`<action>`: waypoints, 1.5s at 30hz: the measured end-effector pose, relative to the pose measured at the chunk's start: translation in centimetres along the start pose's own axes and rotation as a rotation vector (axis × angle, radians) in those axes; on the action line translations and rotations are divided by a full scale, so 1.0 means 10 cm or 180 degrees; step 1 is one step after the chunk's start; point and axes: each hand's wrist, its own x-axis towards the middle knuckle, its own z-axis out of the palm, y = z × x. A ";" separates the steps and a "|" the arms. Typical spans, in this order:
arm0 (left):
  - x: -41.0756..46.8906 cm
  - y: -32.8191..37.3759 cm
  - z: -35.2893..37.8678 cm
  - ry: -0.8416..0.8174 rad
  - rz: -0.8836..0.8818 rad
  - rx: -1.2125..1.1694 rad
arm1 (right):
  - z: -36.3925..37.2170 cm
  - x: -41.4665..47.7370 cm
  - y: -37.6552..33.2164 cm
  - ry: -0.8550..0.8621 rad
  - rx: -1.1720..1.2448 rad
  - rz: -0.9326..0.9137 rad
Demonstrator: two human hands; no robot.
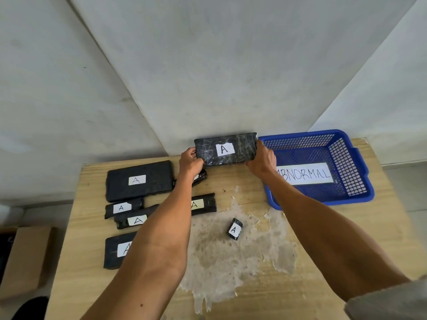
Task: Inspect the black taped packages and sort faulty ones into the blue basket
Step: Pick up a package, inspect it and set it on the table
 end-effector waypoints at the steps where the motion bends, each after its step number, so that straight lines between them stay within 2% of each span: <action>1: 0.02 -0.02 0.01 -0.0018 -0.0023 0.0005 | 0.02 0.01 0.02 0.0010 -0.0044 -0.0041; 4: 0.05 -0.09 0.05 -0.0076 -0.0048 0.0059 | 0.10 0.01 0.07 0.0074 -0.0281 -0.0119; 8: 0.06 -0.13 0.09 -0.0067 0.0030 0.0202 | 0.14 0.01 0.08 0.0106 -0.0970 -0.0133; 15: 0.06 -0.15 0.12 -0.0010 0.0233 0.0482 | 0.11 0.04 0.11 0.0217 -0.1537 -0.0431; 22: 0.13 -0.17 0.10 -0.0003 0.0235 0.0497 | 0.17 -0.03 0.17 0.0309 -0.1551 -0.0779; 30: 0.15 -0.29 0.24 -0.0032 0.0385 0.0361 | 0.24 -0.15 0.29 0.0597 -0.1487 -0.0439; 45: 0.30 -0.31 0.34 0.0177 0.0271 0.0648 | 0.29 -0.10 0.23 0.0309 -0.2102 -0.0673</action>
